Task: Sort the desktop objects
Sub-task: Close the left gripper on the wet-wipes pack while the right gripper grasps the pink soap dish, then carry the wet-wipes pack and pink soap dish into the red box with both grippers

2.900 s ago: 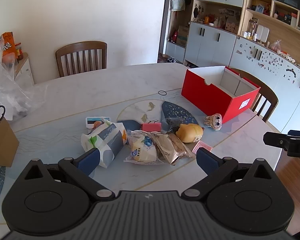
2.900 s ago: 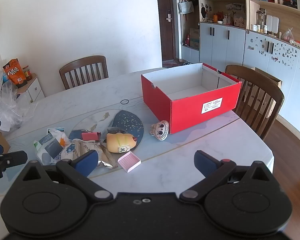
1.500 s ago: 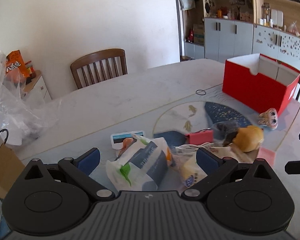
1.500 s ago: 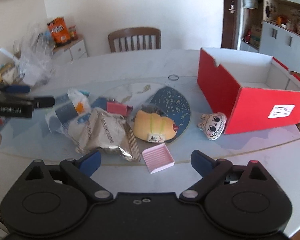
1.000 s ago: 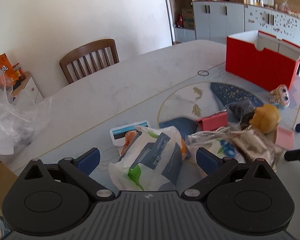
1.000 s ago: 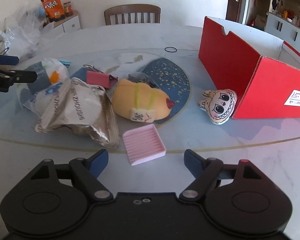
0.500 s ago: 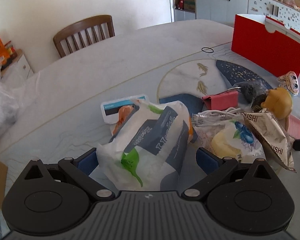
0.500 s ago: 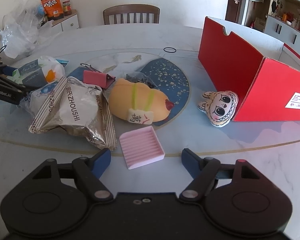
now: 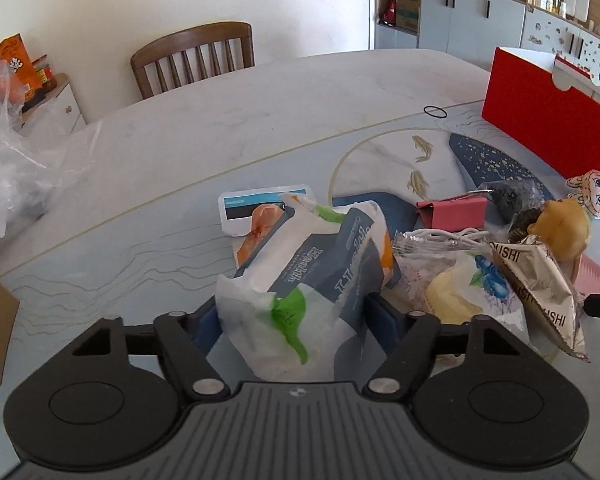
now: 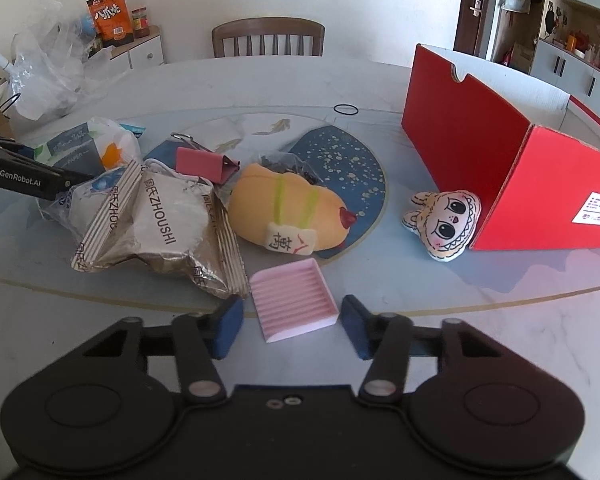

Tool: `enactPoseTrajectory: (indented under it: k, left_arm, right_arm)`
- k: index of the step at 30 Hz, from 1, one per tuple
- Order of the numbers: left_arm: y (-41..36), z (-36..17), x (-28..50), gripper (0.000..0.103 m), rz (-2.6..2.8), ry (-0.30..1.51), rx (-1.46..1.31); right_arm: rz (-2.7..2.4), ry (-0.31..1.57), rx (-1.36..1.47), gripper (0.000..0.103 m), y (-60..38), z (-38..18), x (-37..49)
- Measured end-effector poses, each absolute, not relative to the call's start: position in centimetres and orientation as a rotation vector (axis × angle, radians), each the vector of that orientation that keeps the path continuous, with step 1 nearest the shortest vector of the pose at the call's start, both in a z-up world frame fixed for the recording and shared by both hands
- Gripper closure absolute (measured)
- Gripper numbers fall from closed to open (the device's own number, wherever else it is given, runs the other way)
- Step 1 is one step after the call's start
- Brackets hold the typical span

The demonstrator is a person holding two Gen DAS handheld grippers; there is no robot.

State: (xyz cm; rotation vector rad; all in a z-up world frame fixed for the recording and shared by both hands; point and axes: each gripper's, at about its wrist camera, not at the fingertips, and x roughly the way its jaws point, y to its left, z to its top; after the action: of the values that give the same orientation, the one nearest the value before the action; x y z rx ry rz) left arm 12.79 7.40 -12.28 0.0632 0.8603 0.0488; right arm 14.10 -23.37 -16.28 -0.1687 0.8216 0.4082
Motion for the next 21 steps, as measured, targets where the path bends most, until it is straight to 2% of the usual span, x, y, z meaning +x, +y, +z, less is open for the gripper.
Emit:
enactPoseTrajectory:
  k: [2, 8, 21]
  left_arm:
    - [7.3, -12.1, 12.7, 0.039, 0.055, 0.857, 0.063]
    - [7.0, -11.4, 12.2, 0.05, 0.053, 0.845, 0.038]
    - [6.8, -9.9, 10.0, 0.059, 0.062, 0.817, -0.028]
  right_arm:
    - [0.409, 0.82, -0.17, 0.061, -23.4, -16.3, 14.0]
    - [0.4, 0.826, -0.167, 0.063, -23.6, -16.1, 13.7]
    - [0.348, 0.831, -0.067, 0.063, -26.4, -14.7, 12.8]
